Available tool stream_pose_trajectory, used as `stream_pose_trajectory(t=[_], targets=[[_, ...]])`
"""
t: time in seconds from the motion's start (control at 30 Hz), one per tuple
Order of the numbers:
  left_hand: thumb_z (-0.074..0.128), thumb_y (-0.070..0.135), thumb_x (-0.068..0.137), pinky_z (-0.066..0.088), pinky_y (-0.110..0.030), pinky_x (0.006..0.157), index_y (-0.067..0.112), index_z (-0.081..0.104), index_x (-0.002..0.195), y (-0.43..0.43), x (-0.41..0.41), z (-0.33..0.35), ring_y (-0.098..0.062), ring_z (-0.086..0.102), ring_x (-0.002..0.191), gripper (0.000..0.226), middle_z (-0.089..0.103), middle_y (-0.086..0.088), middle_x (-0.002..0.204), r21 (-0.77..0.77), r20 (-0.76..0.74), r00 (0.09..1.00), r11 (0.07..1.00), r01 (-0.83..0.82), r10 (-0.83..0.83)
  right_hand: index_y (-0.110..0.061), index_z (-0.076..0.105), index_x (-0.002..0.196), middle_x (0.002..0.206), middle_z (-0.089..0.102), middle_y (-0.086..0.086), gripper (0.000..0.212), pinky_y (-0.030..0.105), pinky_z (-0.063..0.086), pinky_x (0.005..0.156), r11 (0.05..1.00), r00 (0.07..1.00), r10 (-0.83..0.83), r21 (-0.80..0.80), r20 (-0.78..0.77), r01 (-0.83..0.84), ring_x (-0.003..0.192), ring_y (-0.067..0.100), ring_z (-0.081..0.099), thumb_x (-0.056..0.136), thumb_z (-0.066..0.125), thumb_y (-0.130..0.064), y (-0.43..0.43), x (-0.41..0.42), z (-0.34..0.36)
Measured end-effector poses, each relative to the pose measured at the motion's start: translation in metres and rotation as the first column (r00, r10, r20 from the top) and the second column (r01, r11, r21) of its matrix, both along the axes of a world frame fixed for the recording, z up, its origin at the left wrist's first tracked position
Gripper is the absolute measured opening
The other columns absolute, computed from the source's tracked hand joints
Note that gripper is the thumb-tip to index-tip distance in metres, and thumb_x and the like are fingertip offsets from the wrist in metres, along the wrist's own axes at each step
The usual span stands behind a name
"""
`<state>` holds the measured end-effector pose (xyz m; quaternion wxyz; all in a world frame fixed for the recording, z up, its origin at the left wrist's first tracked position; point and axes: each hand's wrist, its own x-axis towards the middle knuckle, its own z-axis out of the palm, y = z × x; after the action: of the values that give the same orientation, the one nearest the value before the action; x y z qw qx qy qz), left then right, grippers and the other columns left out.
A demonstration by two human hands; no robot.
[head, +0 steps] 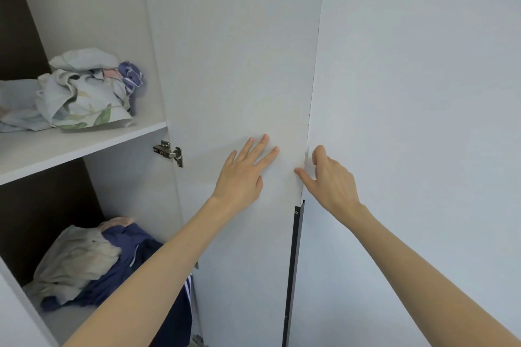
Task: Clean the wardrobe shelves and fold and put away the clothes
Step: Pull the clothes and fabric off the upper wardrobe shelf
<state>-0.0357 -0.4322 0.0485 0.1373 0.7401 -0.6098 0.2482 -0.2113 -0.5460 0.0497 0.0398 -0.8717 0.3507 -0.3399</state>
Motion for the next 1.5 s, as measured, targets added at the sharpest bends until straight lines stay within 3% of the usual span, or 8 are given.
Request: stream_pose_trajectory(t=[0.13, 0.27, 0.47, 0.77, 1.17, 1.27, 1.37, 1.5], targets=[[0.046, 0.021, 0.095, 0.021, -0.043, 0.116, 0.032, 0.022, 0.152, 0.017, 0.004, 0.008, -0.022, 0.025, 0.145, 0.063, 0.026, 0.005, 0.157, -0.090, -0.026, 0.999, 0.996, -0.020, 0.018, -0.019, 0.039, 0.103, 0.086, 0.053, -0.011, 0.016, 0.031, 0.039, 0.059, 0.983, 0.987, 0.160, -0.091, 0.009, -0.158, 0.077, 0.013, 0.047, 0.097, 0.050, -0.030, 0.016, -0.008, 0.005], [0.053, 0.018, 0.089, 0.046, -0.040, 0.091, 0.019, 0.046, 0.142, 0.064, 0.025, 0.023, -0.029, 0.060, 0.106, 0.054, 0.066, -0.003, 0.116, -0.286, -0.003, 0.993, 0.951, -0.113, 0.117, -0.028, 0.047, 0.113, 0.098, 0.057, -0.019, 0.015, 0.028, 0.046, 0.072, 0.906, 0.910, 0.413, -0.085, -0.023, -0.414, 0.088, 0.004, 0.049, 0.098, 0.049, -0.029, 0.036, 0.001, 0.024], [0.054, 0.021, 0.092, 0.051, -0.040, 0.072, 0.017, 0.053, 0.135, 0.152, 0.072, 0.052, -0.028, 0.061, 0.094, 0.043, 0.069, -0.005, 0.106, -0.325, -0.040, 0.915, 0.861, -0.391, 0.401, -0.030, 0.054, 0.109, 0.093, 0.060, -0.019, 0.014, 0.034, 0.050, 0.080, 0.782, 0.784, 0.621, -0.070, 0.008, -0.619, 0.091, 0.008, 0.057, 0.096, 0.049, -0.028, 0.059, 0.074, 0.054], [0.048, 0.028, 0.096, 0.043, -0.039, 0.093, 0.017, 0.053, 0.134, 0.197, 0.184, 0.063, -0.026, 0.053, 0.116, 0.040, 0.060, -0.005, 0.127, -0.228, -0.011, 0.788, 0.766, -0.601, 0.615, -0.025, 0.058, 0.110, 0.105, 0.062, -0.016, 0.017, 0.036, 0.048, 0.084, 0.668, 0.665, 0.744, -0.084, 0.059, -0.739, 0.097, 0.013, 0.056, 0.094, 0.054, -0.022, 0.095, 0.240, 0.099], [0.056, 0.031, 0.091, 0.038, -0.048, 0.102, 0.013, 0.051, 0.135, 0.158, 0.265, 0.072, -0.030, 0.046, 0.126, 0.047, 0.052, -0.009, 0.135, -0.410, -0.161, 0.743, 0.641, -0.649, 0.650, -0.029, 0.042, 0.141, 0.148, 0.038, 0.001, 0.064, 0.043, 0.032, 0.107, 0.725, 0.732, 0.626, -0.145, -0.268, -0.673, 0.134, 0.029, 0.030, 0.083, 0.067, -0.045, 0.105, 0.430, 0.157], [0.050, 0.032, 0.095, 0.034, -0.042, 0.106, 0.019, 0.044, 0.141, 0.158, 0.264, 0.074, -0.024, 0.040, 0.131, 0.048, 0.047, -0.003, 0.141, -0.422, -0.209, 0.785, 0.670, -0.611, 0.584, -0.021, 0.062, 0.118, 0.124, 0.056, 0.008, 0.033, 0.040, 0.047, 0.083, 0.737, 0.745, 0.543, -0.206, -0.387, -0.644, 0.119, 0.030, 0.050, 0.089, 0.058, -0.037, 0.101, 0.461, 0.154], [0.049, 0.032, 0.096, 0.031, -0.039, 0.108, 0.022, 0.036, 0.146, 0.161, 0.263, 0.078, -0.022, 0.035, 0.135, 0.053, 0.039, -0.002, 0.148, -0.442, -0.248, 0.788, 0.659, -0.609, 0.563, -0.015, 0.067, 0.098, 0.100, 0.065, 0.013, 0.019, 0.035, 0.042, 0.064, 0.721, 0.781, 0.587, -0.300, -0.214, -0.625, 0.095, 0.035, 0.061, 0.093, 0.052, -0.024, 0.096, 0.475, 0.166], [0.053, 0.035, 0.095, 0.028, -0.040, 0.112, 0.029, 0.014, 0.153, 0.162, 0.260, 0.088, -0.025, 0.020, 0.143, 0.070, 0.018, -0.006, 0.158, -0.461, -0.315, 0.780, 0.631, -0.624, 0.541, -0.003, 0.064, 0.102, 0.093, 0.069, 0.017, 0.019, 0.042, 0.047, 0.072, 0.711, 0.672, 0.701, -0.308, 0.237, -0.633, 0.086, 0.036, 0.061, 0.096, 0.048, -0.013, 0.088, 0.481, 0.210]])
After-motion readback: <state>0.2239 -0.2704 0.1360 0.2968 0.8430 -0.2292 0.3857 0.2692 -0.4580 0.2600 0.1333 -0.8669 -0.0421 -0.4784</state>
